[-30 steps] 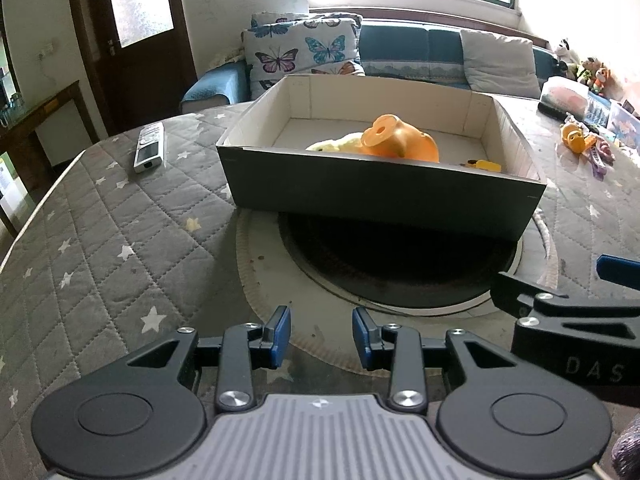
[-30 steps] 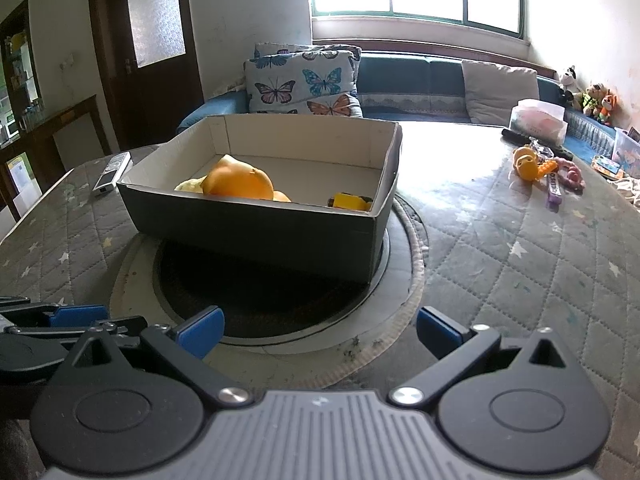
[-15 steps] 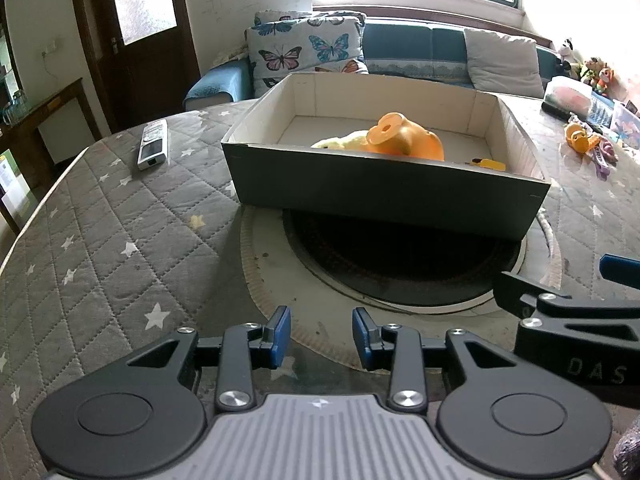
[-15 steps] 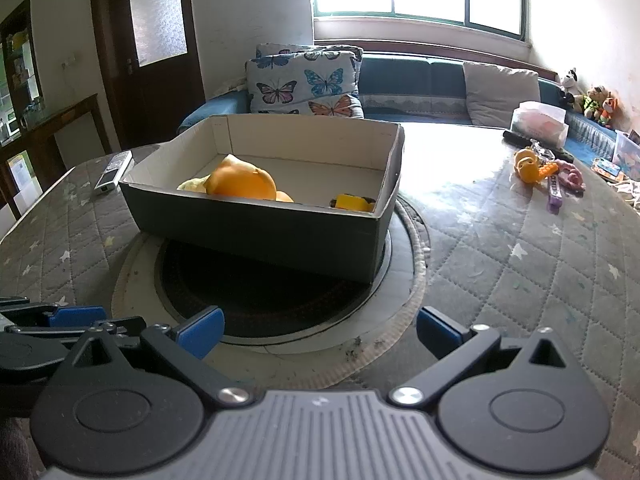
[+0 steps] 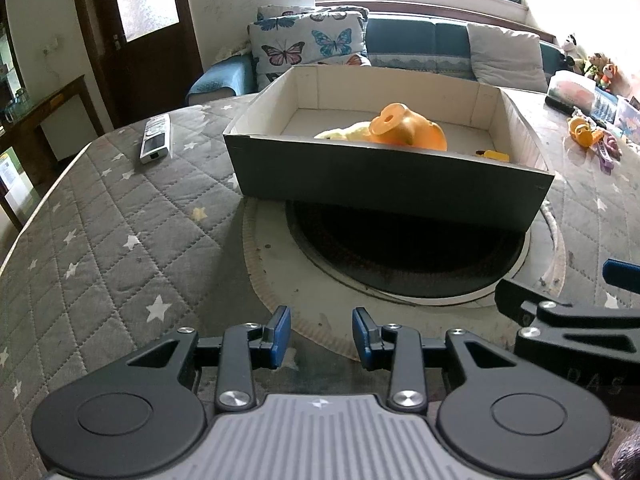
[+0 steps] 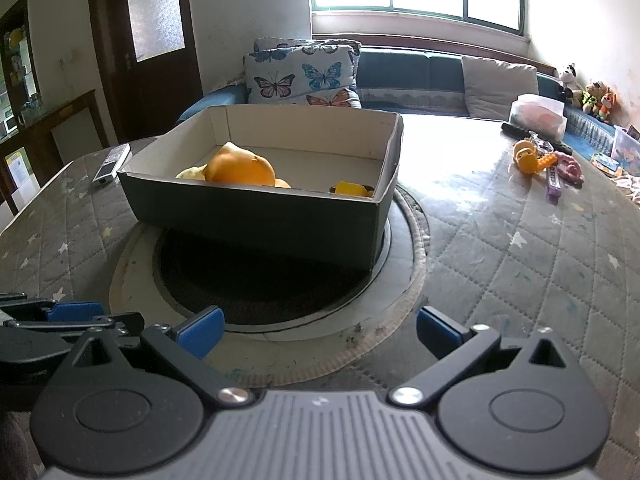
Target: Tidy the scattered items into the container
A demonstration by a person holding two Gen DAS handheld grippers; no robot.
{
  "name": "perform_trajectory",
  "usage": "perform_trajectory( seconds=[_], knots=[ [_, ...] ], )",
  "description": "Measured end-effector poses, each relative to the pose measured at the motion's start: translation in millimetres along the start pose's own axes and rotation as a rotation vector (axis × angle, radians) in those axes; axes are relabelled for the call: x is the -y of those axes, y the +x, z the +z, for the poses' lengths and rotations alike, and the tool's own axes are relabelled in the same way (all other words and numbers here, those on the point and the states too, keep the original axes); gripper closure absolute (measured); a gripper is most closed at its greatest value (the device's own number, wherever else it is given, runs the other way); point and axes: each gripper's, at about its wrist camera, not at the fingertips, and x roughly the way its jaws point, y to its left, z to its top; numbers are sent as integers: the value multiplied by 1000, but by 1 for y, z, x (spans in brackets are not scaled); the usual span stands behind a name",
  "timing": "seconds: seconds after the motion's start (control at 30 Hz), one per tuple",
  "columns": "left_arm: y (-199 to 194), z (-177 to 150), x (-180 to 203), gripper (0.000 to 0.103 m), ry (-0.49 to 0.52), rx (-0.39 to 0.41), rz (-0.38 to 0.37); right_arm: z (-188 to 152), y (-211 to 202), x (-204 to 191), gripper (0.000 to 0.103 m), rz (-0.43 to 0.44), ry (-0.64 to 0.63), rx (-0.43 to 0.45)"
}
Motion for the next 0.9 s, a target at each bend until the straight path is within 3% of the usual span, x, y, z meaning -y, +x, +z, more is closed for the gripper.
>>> perform_trajectory(
  seconds=[0.9],
  knots=[
    [3, 5, -3, 67, -2, 9, 0, 2, 3, -2, 0, 3, 9, 3]
  ],
)
